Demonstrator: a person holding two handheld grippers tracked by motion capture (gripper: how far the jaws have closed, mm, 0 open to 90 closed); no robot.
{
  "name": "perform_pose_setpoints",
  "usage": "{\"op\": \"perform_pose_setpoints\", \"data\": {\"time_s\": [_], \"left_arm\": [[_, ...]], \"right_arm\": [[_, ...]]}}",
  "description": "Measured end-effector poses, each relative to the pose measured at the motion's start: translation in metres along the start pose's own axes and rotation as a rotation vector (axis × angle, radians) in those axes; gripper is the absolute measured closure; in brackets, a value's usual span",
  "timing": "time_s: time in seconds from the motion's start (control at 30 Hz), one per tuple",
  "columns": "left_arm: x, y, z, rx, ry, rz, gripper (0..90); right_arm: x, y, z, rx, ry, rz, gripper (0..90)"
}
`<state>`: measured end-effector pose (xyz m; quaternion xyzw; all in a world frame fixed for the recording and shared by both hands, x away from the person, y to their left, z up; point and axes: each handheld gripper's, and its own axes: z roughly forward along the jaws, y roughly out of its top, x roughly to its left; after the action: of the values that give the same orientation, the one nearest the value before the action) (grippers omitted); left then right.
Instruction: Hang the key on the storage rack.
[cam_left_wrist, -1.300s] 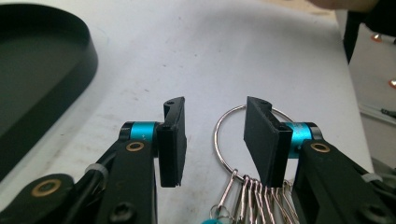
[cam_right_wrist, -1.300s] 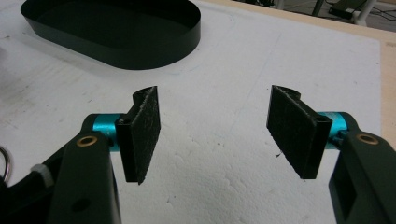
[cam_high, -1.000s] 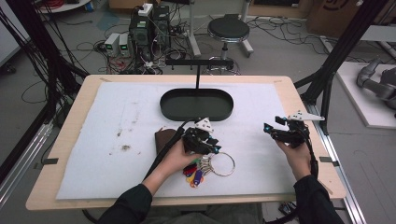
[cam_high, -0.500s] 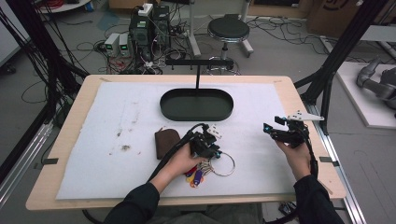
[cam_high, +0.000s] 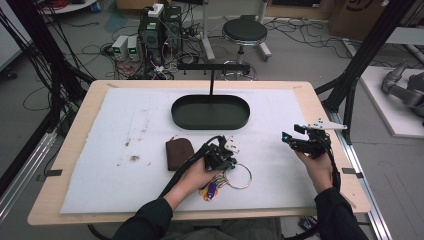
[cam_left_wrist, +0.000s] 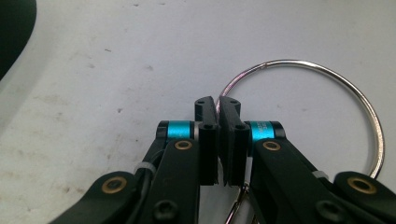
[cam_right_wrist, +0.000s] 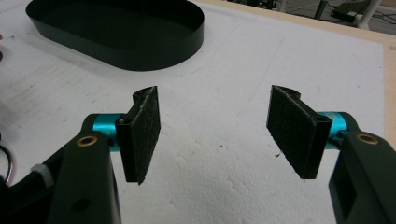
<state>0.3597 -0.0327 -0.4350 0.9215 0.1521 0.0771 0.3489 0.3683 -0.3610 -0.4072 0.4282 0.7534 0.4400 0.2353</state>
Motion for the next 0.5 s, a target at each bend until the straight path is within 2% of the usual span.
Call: {"op": "perform_pose_setpoints", "data": {"time_s": [0.07,0.13,0.27,0.37,0.5], "left_arm": [[0.002,0.000,-0.002,-0.014,0.005,-0.005,86.3],[0.005,0.000,-0.008,-0.049,0.008,-0.015,86.3],[0.010,0.001,-0.026,-0.147,0.041,-0.038,86.3],[0.011,0.001,-0.037,-0.189,0.056,-0.037,86.3],[0.010,0.000,-0.048,-0.210,0.064,-0.015,86.3]], "right_arm": [[0.000,0.000,0.000,-0.001,0.000,0.000,35.6],[0.000,0.000,0.000,0.001,-0.001,0.002,35.6],[0.000,0.000,0.000,-0.001,0.000,0.008,35.6],[0.000,0.000,0.000,-0.002,0.000,0.007,35.6],[0.000,0.000,0.000,-0.002,-0.002,0.000,35.6]]}}
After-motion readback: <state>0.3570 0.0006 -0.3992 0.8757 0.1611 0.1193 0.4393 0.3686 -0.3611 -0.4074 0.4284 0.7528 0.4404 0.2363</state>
